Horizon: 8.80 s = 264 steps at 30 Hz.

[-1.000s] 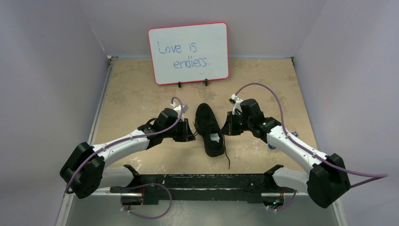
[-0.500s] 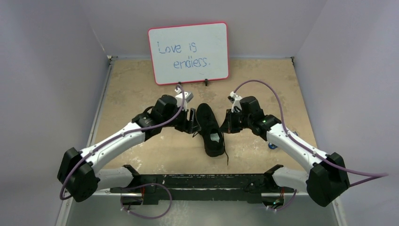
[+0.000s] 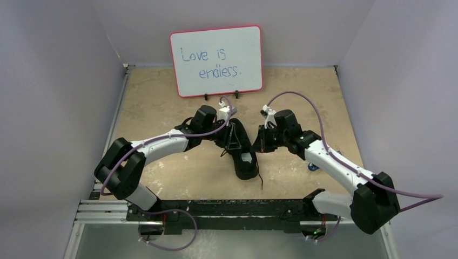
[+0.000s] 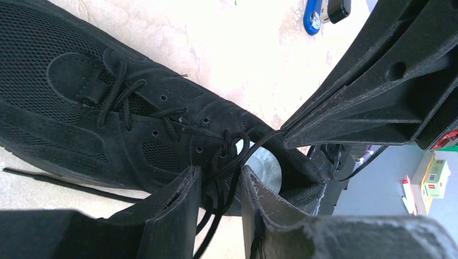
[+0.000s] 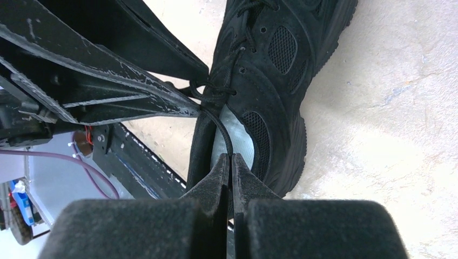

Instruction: Tie the shoes

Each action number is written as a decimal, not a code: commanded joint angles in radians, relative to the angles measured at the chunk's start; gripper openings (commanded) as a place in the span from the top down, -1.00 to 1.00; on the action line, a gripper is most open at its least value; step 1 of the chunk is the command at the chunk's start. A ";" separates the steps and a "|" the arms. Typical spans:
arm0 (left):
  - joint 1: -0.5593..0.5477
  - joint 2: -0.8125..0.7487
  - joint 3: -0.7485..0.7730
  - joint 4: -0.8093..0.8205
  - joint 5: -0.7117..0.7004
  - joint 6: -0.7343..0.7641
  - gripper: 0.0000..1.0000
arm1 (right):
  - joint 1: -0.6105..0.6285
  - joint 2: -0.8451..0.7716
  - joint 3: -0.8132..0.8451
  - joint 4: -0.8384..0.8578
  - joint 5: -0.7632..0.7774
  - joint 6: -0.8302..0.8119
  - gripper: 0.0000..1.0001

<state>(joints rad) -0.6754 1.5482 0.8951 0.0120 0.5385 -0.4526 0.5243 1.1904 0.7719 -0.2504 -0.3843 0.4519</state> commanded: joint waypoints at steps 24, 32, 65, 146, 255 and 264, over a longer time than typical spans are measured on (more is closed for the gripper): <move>0.013 -0.045 -0.009 0.059 0.051 0.020 0.31 | 0.001 0.035 0.010 0.171 -0.045 0.128 1.00; 0.012 -0.048 -0.006 0.059 0.004 0.019 0.53 | 0.001 0.069 0.005 0.201 -0.064 0.139 1.00; -0.035 -0.062 -0.053 0.250 -0.222 -0.128 1.00 | -0.168 0.170 0.148 0.164 -0.267 -0.062 0.09; -0.044 0.045 -0.175 0.599 -0.187 -0.276 1.00 | -0.232 0.426 0.302 0.004 -0.521 -0.045 0.57; 0.204 0.152 -0.312 1.311 0.199 -0.648 -0.41 | -0.197 0.301 0.244 0.036 -0.429 0.056 1.00; 0.168 0.180 -0.397 1.438 0.198 -0.662 -0.18 | -0.197 0.296 0.262 0.022 -0.418 0.044 1.00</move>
<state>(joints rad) -0.4824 1.8320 0.5552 1.4082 0.7338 -1.2022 0.3317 1.5288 0.9871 -0.2214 -0.7982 0.5117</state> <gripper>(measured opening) 0.595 0.005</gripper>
